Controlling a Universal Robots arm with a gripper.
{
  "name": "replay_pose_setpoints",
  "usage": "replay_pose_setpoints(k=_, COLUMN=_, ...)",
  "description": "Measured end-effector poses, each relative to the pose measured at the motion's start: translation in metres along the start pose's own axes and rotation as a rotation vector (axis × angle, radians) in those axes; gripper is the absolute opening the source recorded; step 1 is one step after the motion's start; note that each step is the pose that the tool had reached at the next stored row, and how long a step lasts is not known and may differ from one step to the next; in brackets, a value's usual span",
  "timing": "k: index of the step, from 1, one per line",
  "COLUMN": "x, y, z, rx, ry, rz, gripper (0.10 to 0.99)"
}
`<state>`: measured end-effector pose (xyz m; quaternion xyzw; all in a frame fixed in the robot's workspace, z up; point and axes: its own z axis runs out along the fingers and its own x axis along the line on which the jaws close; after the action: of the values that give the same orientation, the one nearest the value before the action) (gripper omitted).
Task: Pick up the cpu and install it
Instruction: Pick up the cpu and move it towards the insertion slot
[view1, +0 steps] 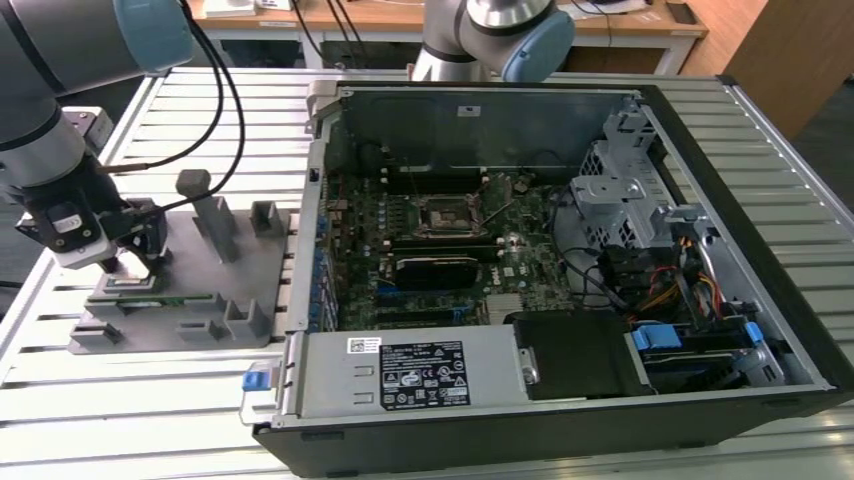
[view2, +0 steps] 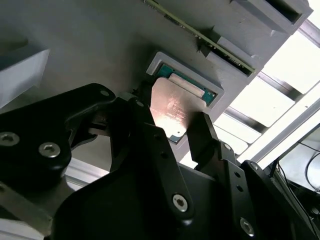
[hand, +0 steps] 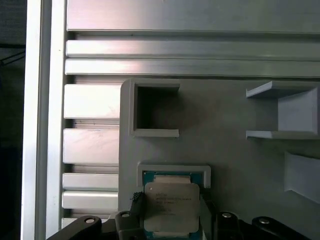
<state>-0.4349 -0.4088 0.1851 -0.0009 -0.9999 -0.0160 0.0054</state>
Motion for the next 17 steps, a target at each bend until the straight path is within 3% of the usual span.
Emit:
replay_pose_setpoints(k=5, x=-0.0012, y=0.0001, z=0.0002, rx=0.000, ry=-0.0001, rz=0.000, gripper=0.541)
replay_pose_setpoints(k=8, x=-0.0012, y=0.0002, z=-0.0001, rx=0.000, ry=0.0003, rz=0.000, gripper=0.663)
replay_pose_setpoints(k=17, x=-0.0005, y=0.0002, z=0.0000, rx=0.001, ry=0.0001, rz=0.000, gripper=0.647)
